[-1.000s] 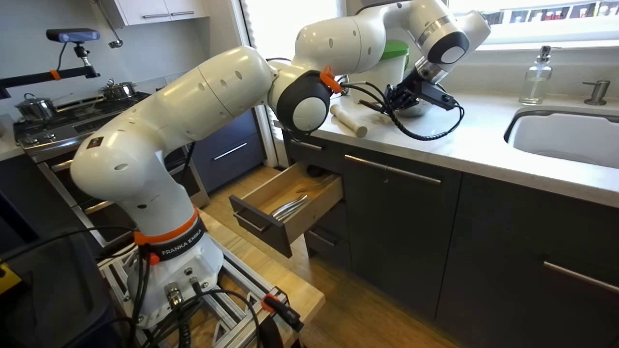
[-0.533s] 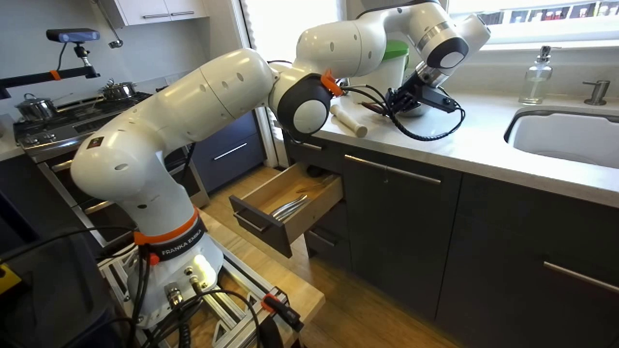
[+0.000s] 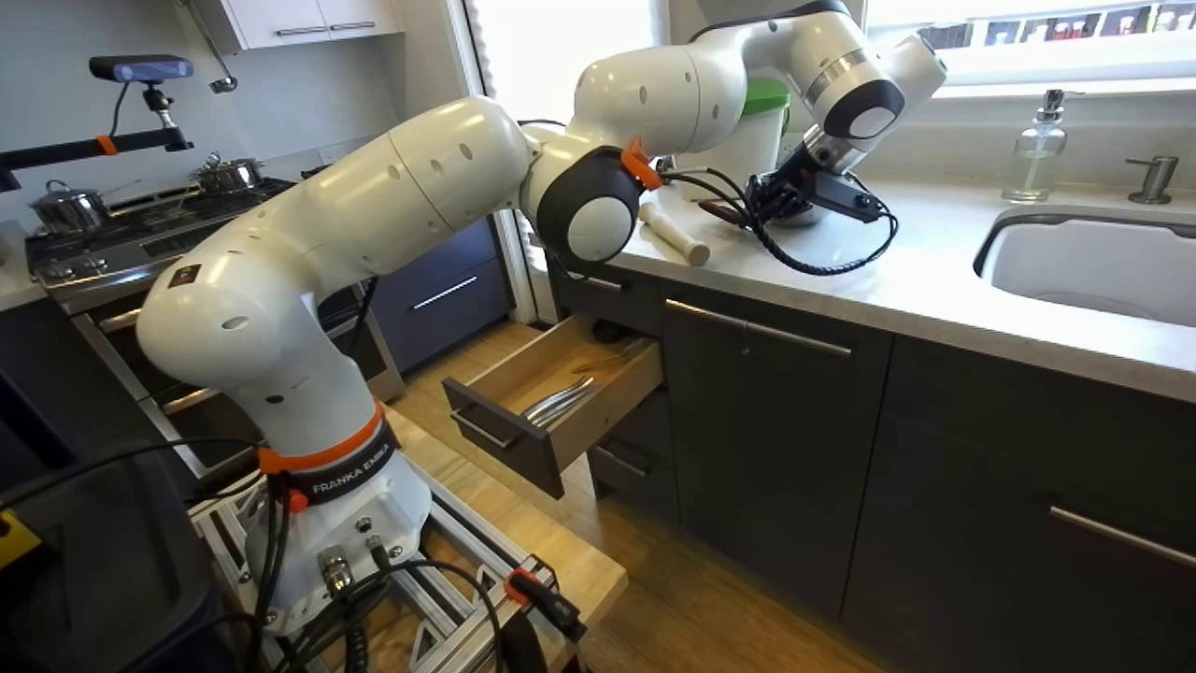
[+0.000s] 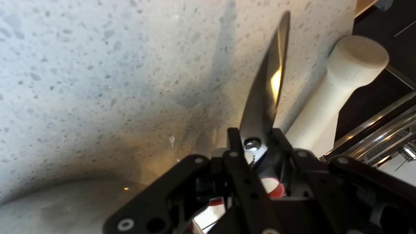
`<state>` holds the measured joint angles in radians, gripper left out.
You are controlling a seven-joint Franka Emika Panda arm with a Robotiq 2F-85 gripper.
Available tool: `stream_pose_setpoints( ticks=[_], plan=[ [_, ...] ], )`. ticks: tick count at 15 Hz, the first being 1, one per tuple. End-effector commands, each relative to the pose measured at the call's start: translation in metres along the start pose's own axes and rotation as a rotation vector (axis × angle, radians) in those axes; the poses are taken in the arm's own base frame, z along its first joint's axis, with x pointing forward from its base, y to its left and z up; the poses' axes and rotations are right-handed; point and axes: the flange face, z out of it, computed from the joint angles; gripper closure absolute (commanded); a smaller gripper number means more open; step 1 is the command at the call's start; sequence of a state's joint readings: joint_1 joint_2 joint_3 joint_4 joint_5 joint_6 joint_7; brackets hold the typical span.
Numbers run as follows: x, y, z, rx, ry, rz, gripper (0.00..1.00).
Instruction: Pick up the scissors and place it in between the wooden rolling pin and the silver bowl
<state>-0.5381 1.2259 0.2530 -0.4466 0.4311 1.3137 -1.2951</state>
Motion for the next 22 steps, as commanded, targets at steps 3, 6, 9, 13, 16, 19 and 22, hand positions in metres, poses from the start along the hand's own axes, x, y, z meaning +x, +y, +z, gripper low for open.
stream_pose_setpoints(
  ticks=[3,6,9,13,16,19,22],
  plan=[
    [-0.002,0.003,0.001,-0.010,0.001,-0.022,0.38],
    [0.001,0.001,0.000,-0.010,0.006,-0.030,0.16],
    [0.005,-0.003,-0.006,-0.010,0.013,-0.040,0.00],
    [0.011,-0.015,-0.025,-0.010,0.014,-0.055,0.00],
    [0.019,-0.029,-0.043,-0.010,0.015,-0.073,0.01],
    [0.025,-0.040,-0.058,-0.017,0.004,-0.078,0.00],
    [0.030,-0.048,-0.072,-0.038,0.002,-0.075,0.00]
  ],
)
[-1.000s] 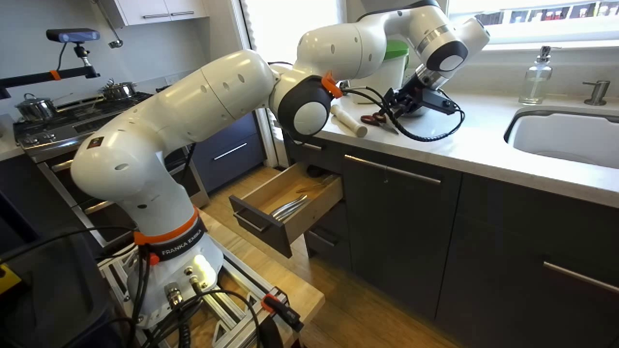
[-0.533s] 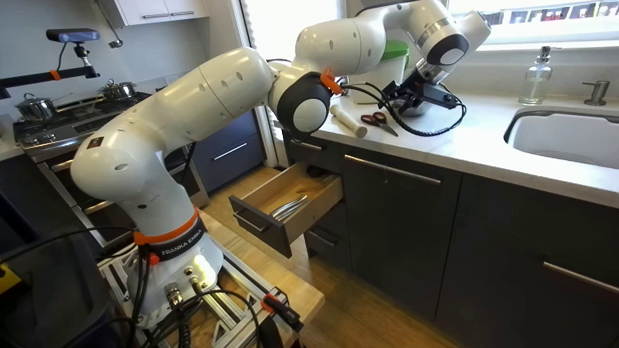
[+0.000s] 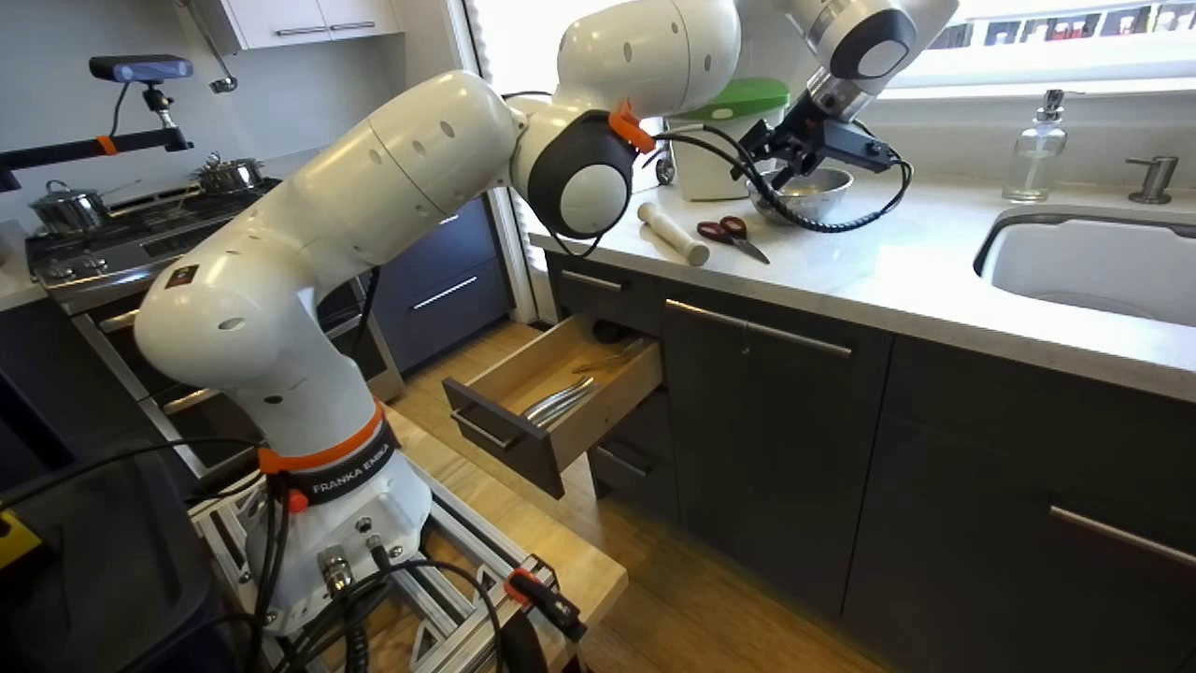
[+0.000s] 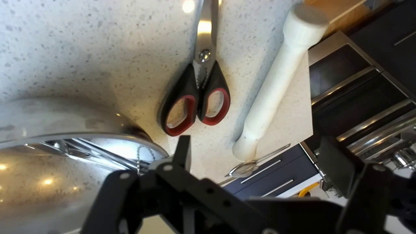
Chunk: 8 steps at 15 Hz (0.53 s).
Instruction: Pick up the scissors and place it in between the wooden rolling pin and the silver bowl
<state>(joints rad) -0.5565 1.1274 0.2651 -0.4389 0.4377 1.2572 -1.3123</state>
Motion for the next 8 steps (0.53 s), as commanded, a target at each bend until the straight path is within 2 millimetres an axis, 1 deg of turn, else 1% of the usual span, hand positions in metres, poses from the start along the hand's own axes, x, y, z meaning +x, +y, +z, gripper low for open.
stream_pose_setpoints(
  ticks=[1,4,7,8],
  plan=[
    [0.001,-0.010,-0.018,-0.008,0.001,-0.007,0.00],
    [0.008,-0.017,-0.035,-0.045,-0.005,-0.008,0.00],
    [0.014,-0.023,-0.058,-0.132,-0.031,0.022,0.00],
    [0.014,-0.019,-0.044,-0.091,-0.008,-0.004,0.00]
  ],
)
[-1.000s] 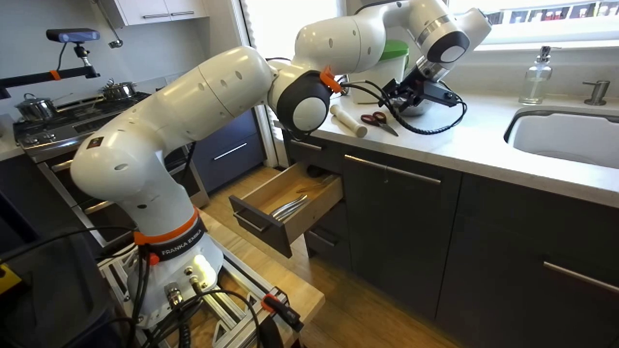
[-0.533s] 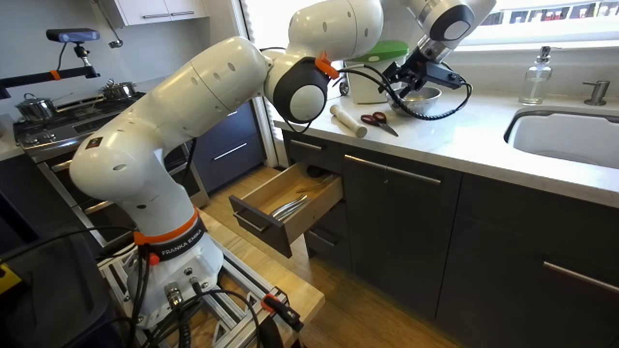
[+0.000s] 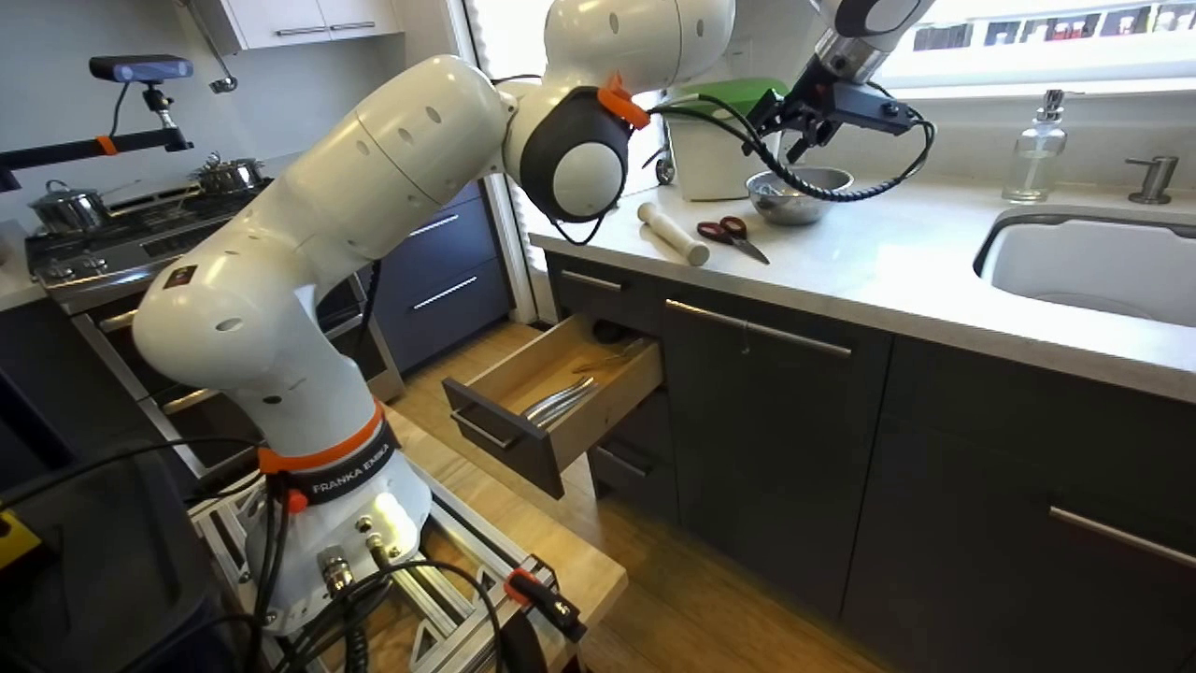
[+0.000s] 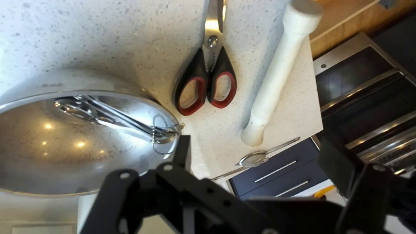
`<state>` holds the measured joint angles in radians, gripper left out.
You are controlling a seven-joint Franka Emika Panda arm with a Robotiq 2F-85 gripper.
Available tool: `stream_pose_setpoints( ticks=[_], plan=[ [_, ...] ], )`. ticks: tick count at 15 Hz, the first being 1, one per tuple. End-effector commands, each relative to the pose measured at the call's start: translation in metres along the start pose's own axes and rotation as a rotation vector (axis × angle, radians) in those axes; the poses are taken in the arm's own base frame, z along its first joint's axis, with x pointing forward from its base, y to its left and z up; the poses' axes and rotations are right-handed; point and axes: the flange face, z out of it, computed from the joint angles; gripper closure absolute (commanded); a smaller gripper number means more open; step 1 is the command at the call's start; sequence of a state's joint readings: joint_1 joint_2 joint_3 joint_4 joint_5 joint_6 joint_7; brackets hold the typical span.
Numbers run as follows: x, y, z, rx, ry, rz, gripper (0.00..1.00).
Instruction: Pick up the scissors and place it in between the wooden rolling pin and the silver bowl
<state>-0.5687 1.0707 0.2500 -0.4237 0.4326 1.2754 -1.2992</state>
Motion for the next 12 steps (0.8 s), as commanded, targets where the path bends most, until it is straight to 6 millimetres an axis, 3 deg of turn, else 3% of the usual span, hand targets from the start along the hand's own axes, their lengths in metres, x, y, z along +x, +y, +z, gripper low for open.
stream_pose_setpoints(
  ticks=[1,12],
  plan=[
    [0.0023,-0.0029,-0.0067,-0.012,-0.003,0.004,0.00],
    [0.0034,-0.0056,-0.0136,-0.024,-0.009,0.012,0.00]
  ],
)
